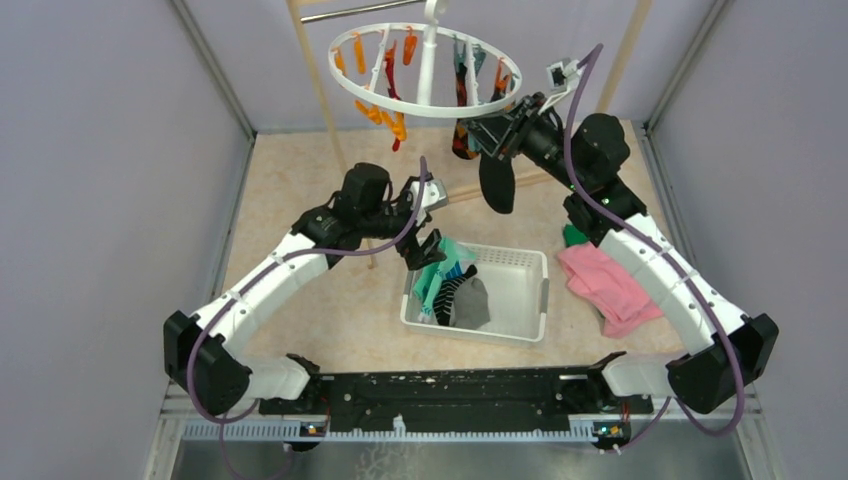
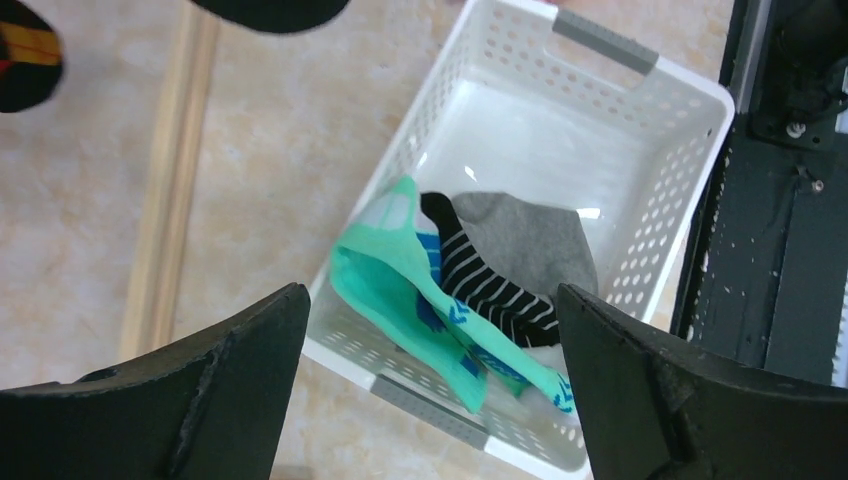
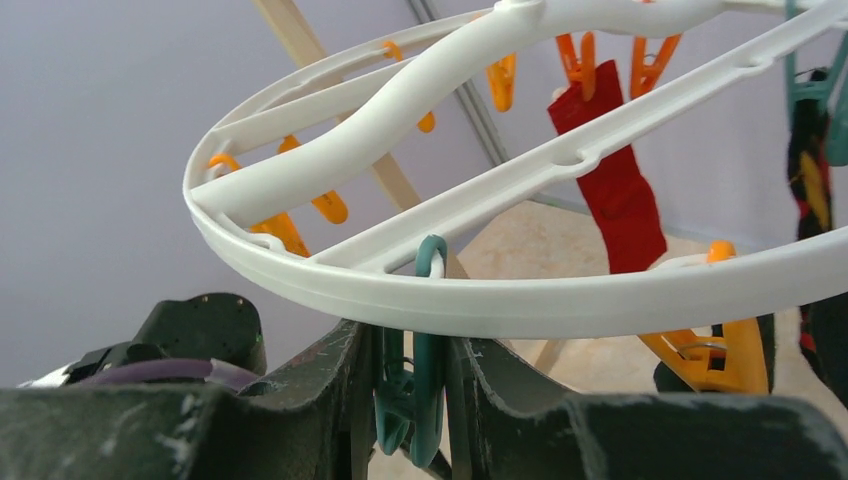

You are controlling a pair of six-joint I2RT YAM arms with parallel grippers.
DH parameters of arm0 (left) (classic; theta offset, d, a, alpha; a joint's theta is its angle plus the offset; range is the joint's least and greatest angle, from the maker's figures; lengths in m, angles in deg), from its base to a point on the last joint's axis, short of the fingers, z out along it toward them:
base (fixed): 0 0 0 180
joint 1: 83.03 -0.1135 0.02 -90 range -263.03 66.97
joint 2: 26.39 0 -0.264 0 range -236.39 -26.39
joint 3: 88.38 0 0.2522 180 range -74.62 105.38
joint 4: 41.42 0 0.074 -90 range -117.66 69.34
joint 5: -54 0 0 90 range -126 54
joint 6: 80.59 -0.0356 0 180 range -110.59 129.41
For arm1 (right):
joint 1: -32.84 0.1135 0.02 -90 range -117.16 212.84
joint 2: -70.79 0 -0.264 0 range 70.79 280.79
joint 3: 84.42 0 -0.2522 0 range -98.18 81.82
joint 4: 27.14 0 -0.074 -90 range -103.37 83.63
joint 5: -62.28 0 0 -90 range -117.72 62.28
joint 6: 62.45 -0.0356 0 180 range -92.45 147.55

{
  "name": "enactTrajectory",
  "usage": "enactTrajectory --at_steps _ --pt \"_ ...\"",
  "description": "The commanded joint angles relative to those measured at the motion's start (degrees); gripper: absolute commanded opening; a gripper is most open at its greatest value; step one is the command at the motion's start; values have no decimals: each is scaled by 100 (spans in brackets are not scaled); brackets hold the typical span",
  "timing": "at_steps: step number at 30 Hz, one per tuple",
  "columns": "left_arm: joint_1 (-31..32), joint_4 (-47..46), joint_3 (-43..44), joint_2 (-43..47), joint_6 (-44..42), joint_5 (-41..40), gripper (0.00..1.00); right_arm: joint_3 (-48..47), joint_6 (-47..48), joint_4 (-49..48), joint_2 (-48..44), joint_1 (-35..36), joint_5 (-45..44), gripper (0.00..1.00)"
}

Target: Remove the socks clipped to the hanger

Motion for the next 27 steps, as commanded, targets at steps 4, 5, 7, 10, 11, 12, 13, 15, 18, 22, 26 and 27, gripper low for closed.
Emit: enactTrajectory --at_steps 4,5,7,10,11,12,13,15,18,22,26,27 --pt "3 15 902 -104 336 53 99 -289 478 1071 -443 203 130 61" --pt "-9 75 1008 -81 379 71 99 -39 644 1333 -757 173 -123 66" --pt "-28 222 1205 -52 421 86 99 627 892 1510 -1384 111 -622 75" --pt "-104 386 1460 -30 476 60 99 1485 1089 1773 -2007 -65 -1222 82" --pt "-124 419 1556 -51 510 20 99 1694 1144 1822 -2100 -164 -1336 83" --pt "-166 439 1676 -71 541 -29 99 1864 1233 1817 -2155 -301 -1439 84" --pt "-210 445 1830 -88 572 -84 99 2025 1334 1721 -2156 -482 -1503 85" --pt "-285 411 2069 -152 636 -314 99 2250 1745 1253 -1969 -909 -1427 87" --pt "-531 315 2365 -250 807 -412 99 2275 2107 -102 -1250 -1613 -376 89" --pt "-884 259 2482 -266 1021 -88 98 1605 2283 -1281 -40 -1736 804 84" --pt "-999 312 2314 -151 976 19 98 1127 1795 -1624 606 -1739 1855 53" --pt "-1000 322 2239 -126 967 67 98 1276 1573 -1963 578 -1711 2003 42"
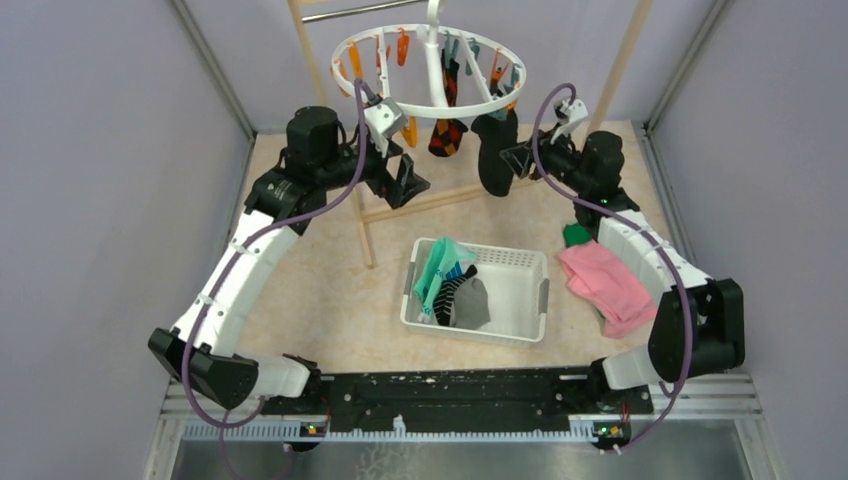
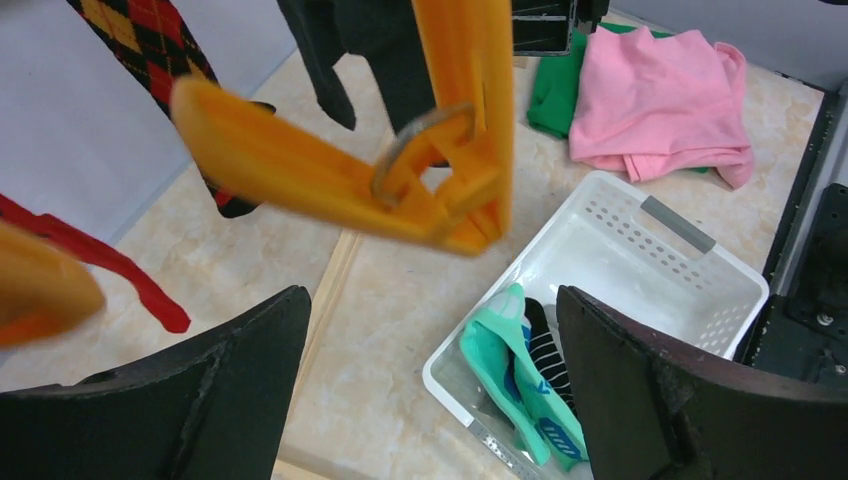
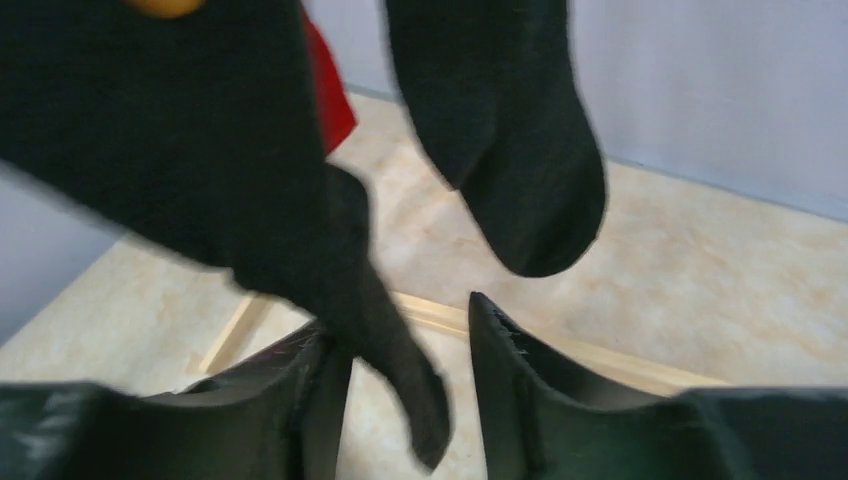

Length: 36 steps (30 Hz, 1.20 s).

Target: Remove the socks clipped to the hanger

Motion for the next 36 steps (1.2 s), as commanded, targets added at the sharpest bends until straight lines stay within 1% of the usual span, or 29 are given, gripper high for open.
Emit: enactTrajectory --at_steps 1,4,5,11,15,19,24,29,31,33,35,36 --pt "-27 -73 -160 129 104 330 98 -155 -546 -1842 -119 93 1374 30" --pt "-29 -156 -441 162 187 585 97 197 -638 -2001 -436 319 1331 1" --pt "-30 -209 -543 181 229 661 96 248 -623 -1945 -572 407 1297 0" --pt "-27 -439 -982 293 489 892 95 390 -519 -1488 -1149 977 940 0" --pt "-27 -511 -1181 364 537 1126 96 549 -919 -1554 -1373 1276 858 0" --pt "-28 -644 -1274 374 669 1333 97 629 -1175 -1559 -1403 1754 789 0" --pt "-29 -756 -1258 319 775 1522 97 625 -1471 -1807 -1291 2326 641 0" --pt "-32 -751 -1256 318 737 1458 97 462 -1620 -1884 -1210 2554 580 0" --pt "-29 -749 -1238 312 736 1518 93 413 -1711 -1919 -1193 2565 584 0" --pt "-32 -786 -1226 293 748 1591 86 345 -1767 -1897 -1175 2579 595 0" --pt "-27 -822 -1223 276 749 1692 71 309 -1776 -1831 -1185 2579 577 0" --pt "-32 -839 -1220 269 745 1737 60 304 -1770 -1784 -1200 2577 560 0"
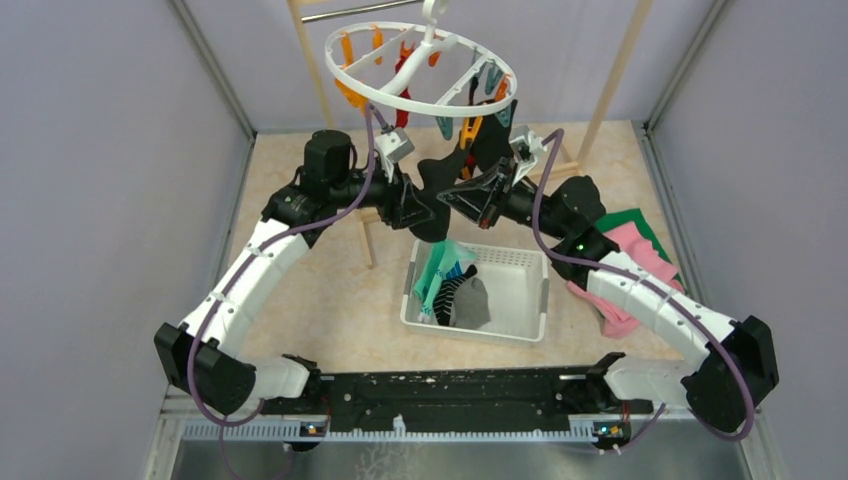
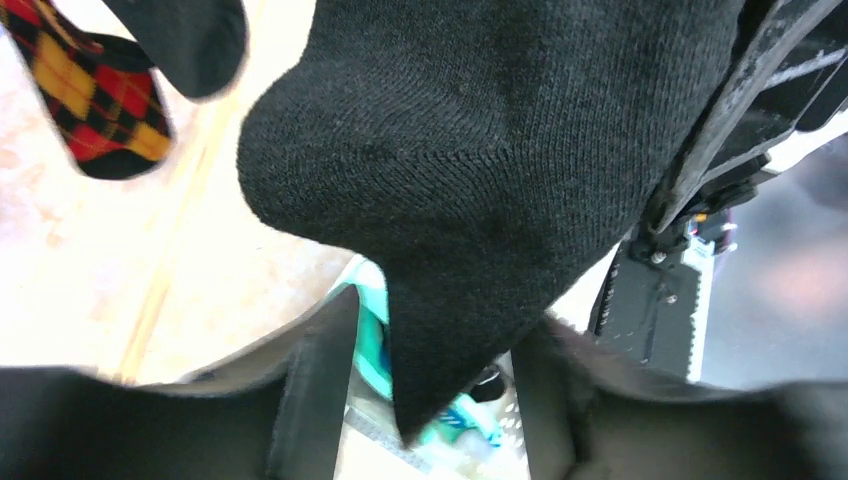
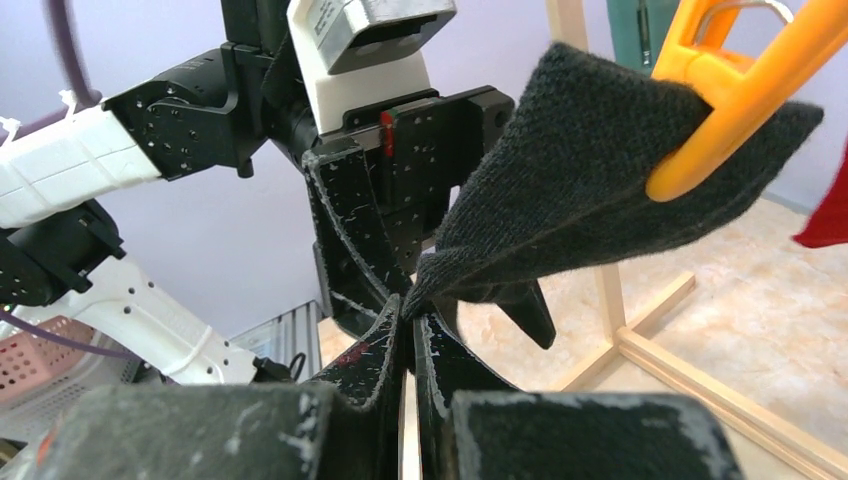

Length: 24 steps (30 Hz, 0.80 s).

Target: Remove the socks clipped to the hanger

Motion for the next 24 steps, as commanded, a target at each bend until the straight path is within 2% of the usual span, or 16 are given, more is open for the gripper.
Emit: enactTrajectory --at_steps 1,2,3,5,6,12,18,24 --pt "-9 -392 22 108 17 332 46 -340 -124 -150 -17 49 -82 0" --pt "-10 -408 17 109 10 335 33 -346 -117 -84 -24 53 -113 0" --pt "-6 -420 25 97 -14 337 21 -353 -98 5 -38 49 -163 5" --pt "-5 -422 46 89 -29 311 6 -415 2 298 -95 51 -427 30" --pt "-5 -422 55 81 -39 304 2 -481 90 557 -142 52 -689 40" --pt "-6 -454 29 85 -47 186 0 -944 690 1680 -385 50 -2344 65" --pt "-6 -503 -36 73 -73 117 0 -1317 876 1971 -439 53 -3018 67" --pt "-5 -558 -97 65 -41 142 1 -1632 958 2017 -289 45 -3146 62"
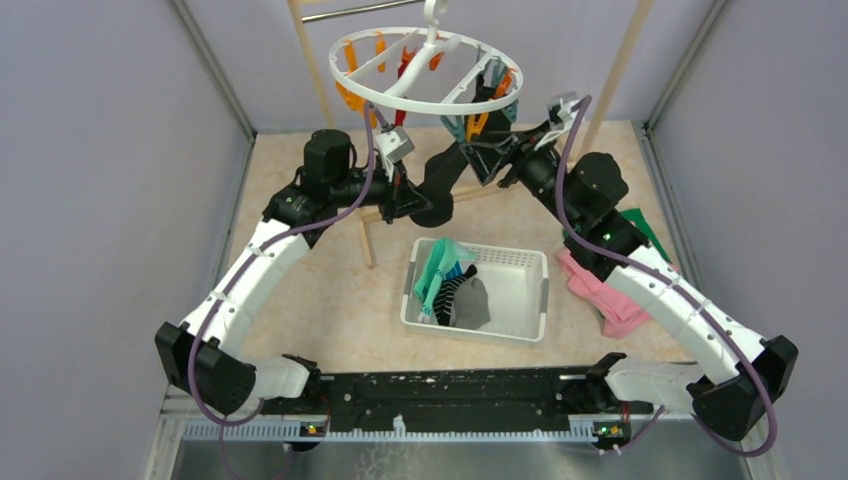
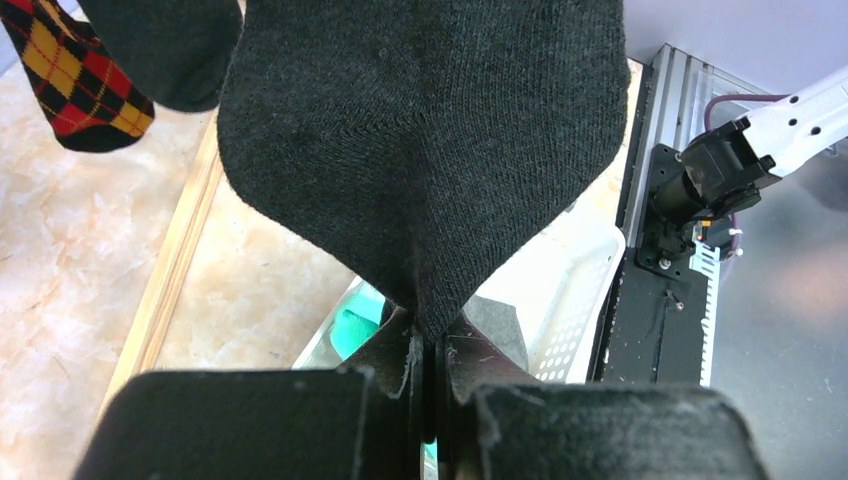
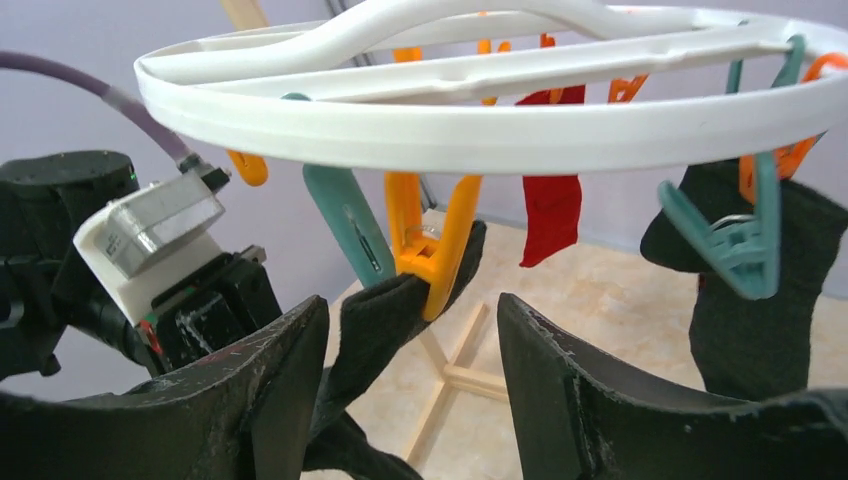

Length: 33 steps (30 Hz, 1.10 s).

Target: Remove the socks clipped to the hanger

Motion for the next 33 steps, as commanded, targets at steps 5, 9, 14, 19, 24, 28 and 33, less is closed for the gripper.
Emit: enactTrajectory --at_steps 5,9,14,19,24,28,33 --pt "-7 -266 -86 95 -25 32 0 -841 162 150 253 29 -449 62" --pt "-10 -262 -129 126 -47 21 0 -1042 194 197 419 29 -518 62" --pt "-10 -282 -134 120 -47 38 0 -1250 222 286 610 23 -556 61" --pt "-5 -290 -117 104 -43 38 0 -1347 210 275 735 26 -550 59" --pt "-5 -299 -121 84 -30 47 0 -1419 180 120 811 29 -516 41" --pt "-5 -329 -215 102 -30 46 0 -1539 121 81 881 29 -433 10" --pt "1 -409 -600 194 -30 43 0 -1529 36 38 890 24 -327 0"
